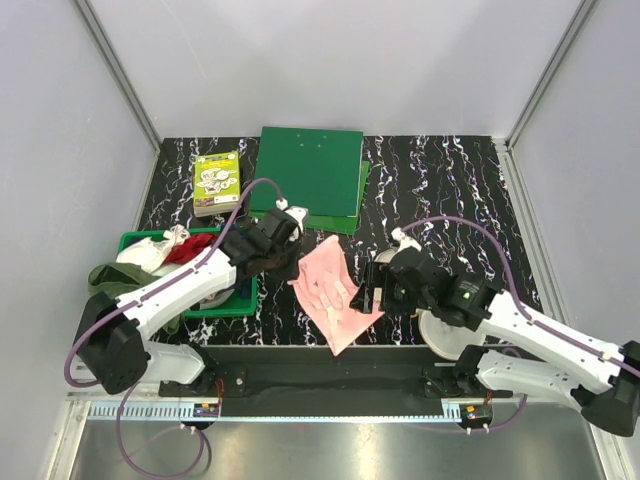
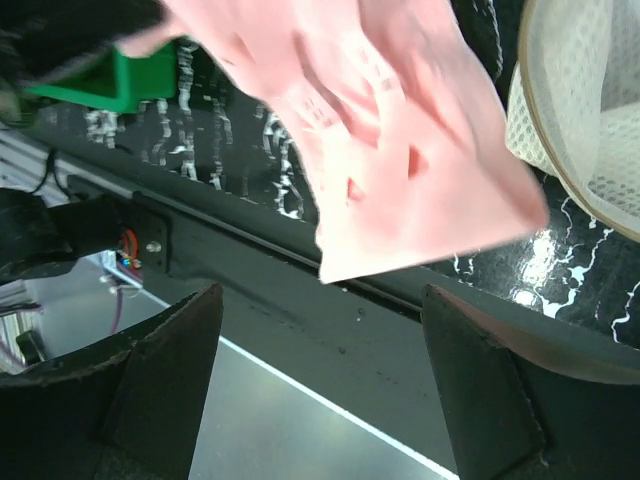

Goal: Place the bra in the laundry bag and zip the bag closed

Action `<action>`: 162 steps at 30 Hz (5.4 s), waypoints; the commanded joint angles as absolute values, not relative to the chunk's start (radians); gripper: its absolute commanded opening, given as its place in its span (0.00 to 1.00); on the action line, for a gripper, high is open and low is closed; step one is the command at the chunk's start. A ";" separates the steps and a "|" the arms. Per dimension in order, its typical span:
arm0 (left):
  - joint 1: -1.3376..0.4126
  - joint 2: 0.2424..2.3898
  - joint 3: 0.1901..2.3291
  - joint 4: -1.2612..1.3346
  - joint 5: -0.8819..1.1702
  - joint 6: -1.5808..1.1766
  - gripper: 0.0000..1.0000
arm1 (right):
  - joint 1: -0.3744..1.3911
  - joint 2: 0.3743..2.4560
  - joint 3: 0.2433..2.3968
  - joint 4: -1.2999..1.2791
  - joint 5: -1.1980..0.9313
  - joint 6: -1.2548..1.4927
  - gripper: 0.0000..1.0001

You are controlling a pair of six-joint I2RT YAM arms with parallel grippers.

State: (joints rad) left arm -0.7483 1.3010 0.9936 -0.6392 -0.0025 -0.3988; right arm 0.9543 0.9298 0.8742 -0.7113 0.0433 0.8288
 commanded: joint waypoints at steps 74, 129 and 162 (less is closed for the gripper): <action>-0.822 0.950 0.815 -0.532 0.132 -0.589 0.74 | 0.853 1.362 0.698 -0.218 -0.009 0.948 0.62; -0.635 1.264 0.621 -0.287 0.112 -0.600 0.51 | 0.848 1.608 0.407 0.870 -0.196 0.850 0.63; -0.948 1.692 1.253 -0.071 0.140 -0.380 0.69 | 0.850 0.666 0.945 -1.229 0.543 1.057 0.00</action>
